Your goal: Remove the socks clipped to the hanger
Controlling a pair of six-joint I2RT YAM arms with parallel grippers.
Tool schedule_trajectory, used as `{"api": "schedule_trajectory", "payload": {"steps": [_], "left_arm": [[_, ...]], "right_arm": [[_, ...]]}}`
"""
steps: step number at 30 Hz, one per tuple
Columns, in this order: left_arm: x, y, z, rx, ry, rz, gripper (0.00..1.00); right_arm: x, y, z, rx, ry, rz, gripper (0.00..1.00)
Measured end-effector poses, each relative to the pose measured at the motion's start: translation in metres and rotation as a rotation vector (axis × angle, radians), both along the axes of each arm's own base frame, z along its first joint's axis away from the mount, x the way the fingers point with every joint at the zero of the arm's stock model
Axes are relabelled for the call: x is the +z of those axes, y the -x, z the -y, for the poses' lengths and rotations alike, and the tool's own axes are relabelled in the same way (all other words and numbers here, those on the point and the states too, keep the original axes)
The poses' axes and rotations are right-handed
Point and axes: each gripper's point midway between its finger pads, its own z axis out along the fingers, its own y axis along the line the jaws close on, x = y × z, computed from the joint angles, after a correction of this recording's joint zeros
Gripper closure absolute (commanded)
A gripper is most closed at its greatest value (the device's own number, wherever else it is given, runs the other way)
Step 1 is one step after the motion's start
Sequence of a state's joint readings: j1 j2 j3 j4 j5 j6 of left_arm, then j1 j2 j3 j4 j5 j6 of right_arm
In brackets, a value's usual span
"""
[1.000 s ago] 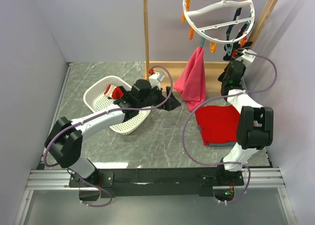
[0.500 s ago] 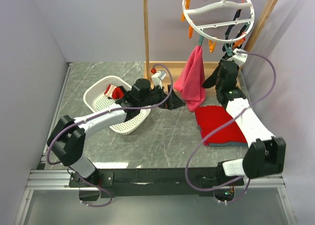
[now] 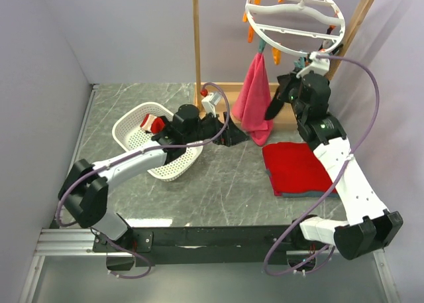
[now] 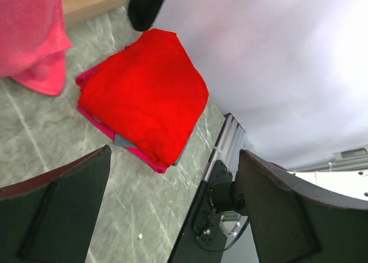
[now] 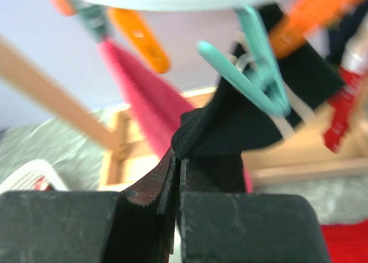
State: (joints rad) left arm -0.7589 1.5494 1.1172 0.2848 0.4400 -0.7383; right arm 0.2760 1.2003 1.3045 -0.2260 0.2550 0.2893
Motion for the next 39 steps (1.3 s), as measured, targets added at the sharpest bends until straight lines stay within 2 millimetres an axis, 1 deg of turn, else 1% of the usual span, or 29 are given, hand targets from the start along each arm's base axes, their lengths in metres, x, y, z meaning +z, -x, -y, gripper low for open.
{"api": "schedule_trajectory", "payload": {"steps": [3,4,6,10,14,17,20,23,27,29,30,31,33,34,35,36,37,38,39], "left_arm": [[0.015,0.002,-0.009,0.024,-0.003,0.045,0.04],[0.024,0.002,-0.012,0.034,0.000,0.067,0.04],[0.041,0.003,-0.018,0.053,0.009,0.110,0.04],[0.071,0.001,-0.024,0.078,0.024,0.183,0.04],[0.082,0.000,-0.025,0.077,0.022,0.228,0.04],[0.084,-0.005,-0.019,0.061,0.009,0.247,0.04],[0.086,-0.019,-0.004,0.054,0.007,0.258,0.04],[0.070,-0.032,0.011,0.039,-0.009,0.240,0.04],[0.038,-0.043,0.036,0.006,-0.047,0.198,0.01],[0.026,-0.046,0.048,-0.008,-0.063,0.180,0.19],[0.021,-0.048,0.054,-0.016,-0.070,0.170,0.30],[0.018,-0.049,0.059,-0.022,-0.071,0.164,0.48],[0.012,-0.051,0.068,-0.037,-0.073,0.149,0.63],[0.012,-0.052,0.070,-0.046,-0.068,0.146,0.74],[0.012,-0.051,0.073,-0.058,-0.062,0.146,0.83],[0.012,-0.050,0.075,-0.068,-0.056,0.138,0.91],[0.013,-0.049,0.077,-0.077,-0.048,0.133,0.99],[0.014,-0.047,0.078,-0.087,-0.042,0.129,0.99],[0.015,-0.046,0.079,-0.096,-0.036,0.125,0.99]], "right_arm": [[0.018,-0.001,-0.023,0.088,-0.009,-0.004,0.99],[0.022,-0.001,-0.030,0.112,-0.011,-0.007,0.98],[0.025,0.001,-0.041,0.153,-0.011,-0.023,0.98],[0.021,0.010,-0.058,0.221,-0.021,-0.065,0.97],[0.013,0.016,-0.063,0.245,-0.031,-0.113,0.97],[0.004,0.019,-0.064,0.253,-0.033,-0.153,0.97],[-0.003,0.023,-0.066,0.260,-0.044,-0.188,0.96],[-0.011,0.028,-0.065,0.256,-0.050,-0.226,0.96],[-0.016,0.033,-0.064,0.250,-0.060,-0.253,0.95],[-0.013,0.039,-0.062,0.250,-0.068,-0.250,0.94],[-0.011,0.042,-0.061,0.251,-0.071,-0.247,0.93],[-0.008,0.046,-0.060,0.252,-0.075,-0.240,0.91],[0.000,0.052,-0.058,0.252,-0.086,-0.219,0.89],[0.005,0.055,-0.056,0.252,-0.089,-0.208,0.85],[0.008,0.058,-0.055,0.250,-0.091,-0.198,0.81],[0.010,0.060,-0.054,0.249,-0.091,-0.192,0.77],[0.012,0.062,-0.052,0.246,-0.090,-0.188,0.70],[0.012,0.063,-0.052,0.243,-0.090,-0.188,0.68],[0.012,0.063,-0.051,0.238,-0.090,-0.189,0.56]]}}
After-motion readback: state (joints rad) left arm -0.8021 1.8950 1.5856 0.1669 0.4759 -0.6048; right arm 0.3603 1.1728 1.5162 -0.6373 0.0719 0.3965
